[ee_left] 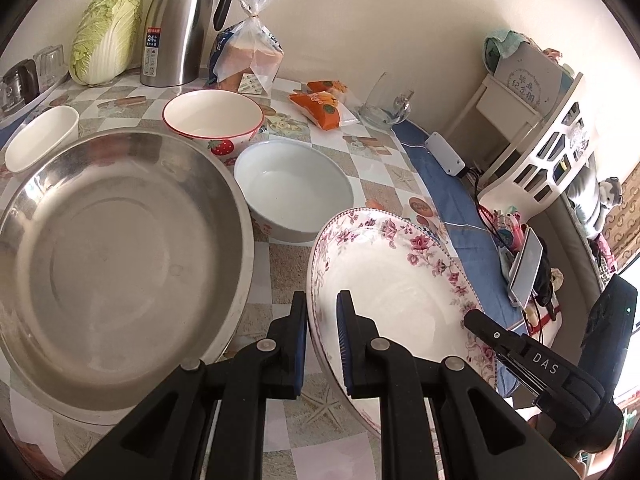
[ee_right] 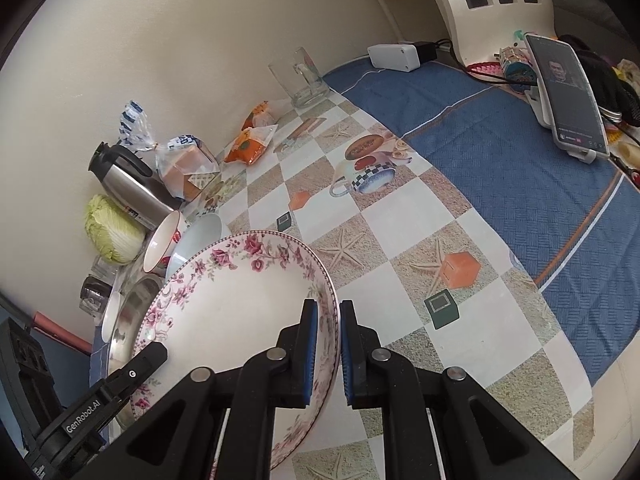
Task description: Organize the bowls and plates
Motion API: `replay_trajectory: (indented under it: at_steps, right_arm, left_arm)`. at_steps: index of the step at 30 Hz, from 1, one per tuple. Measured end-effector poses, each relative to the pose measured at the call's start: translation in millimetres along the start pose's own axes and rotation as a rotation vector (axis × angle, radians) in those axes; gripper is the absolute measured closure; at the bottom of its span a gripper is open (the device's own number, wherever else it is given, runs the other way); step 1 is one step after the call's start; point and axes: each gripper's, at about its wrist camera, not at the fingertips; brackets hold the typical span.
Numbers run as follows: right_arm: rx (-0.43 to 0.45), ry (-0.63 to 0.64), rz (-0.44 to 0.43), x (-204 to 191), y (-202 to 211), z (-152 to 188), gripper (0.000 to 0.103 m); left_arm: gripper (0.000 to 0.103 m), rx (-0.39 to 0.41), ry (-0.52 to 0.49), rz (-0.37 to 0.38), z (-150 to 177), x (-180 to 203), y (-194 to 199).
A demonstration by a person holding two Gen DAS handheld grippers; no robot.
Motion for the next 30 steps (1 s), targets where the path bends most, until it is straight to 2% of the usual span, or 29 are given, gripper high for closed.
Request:
replay_trajectory:
  at_steps: [10, 16, 30]
  right_arm:
    - [0.036, 0.028, -0.026, -28.3, 5.4, 2.4, 0.091]
    - [0.048, 0.058, -0.044, -52.4, 8.4, 5.9, 0.091]
    - [-0.001, 0.122, -0.087, -110.1, -5.7, 28.8, 0.091]
  left_arm:
    - [0.088, 0.042, -0.009, -0.007, -17.2, -16.3, 14.0]
    - [0.088, 0.057, 0.030, -0.014, -28.3, -37.1, 20.7]
    - [0.088, 0.102, 0.084, -0.068, -48.9, -91.8, 41.3]
Point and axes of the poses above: each gripper's, at about its wrist camera, not at the fingertips, and y roughly against the way its jaws point, x to its right, z to its underside, and after that the axes turned 15 degrees about x, right-handed
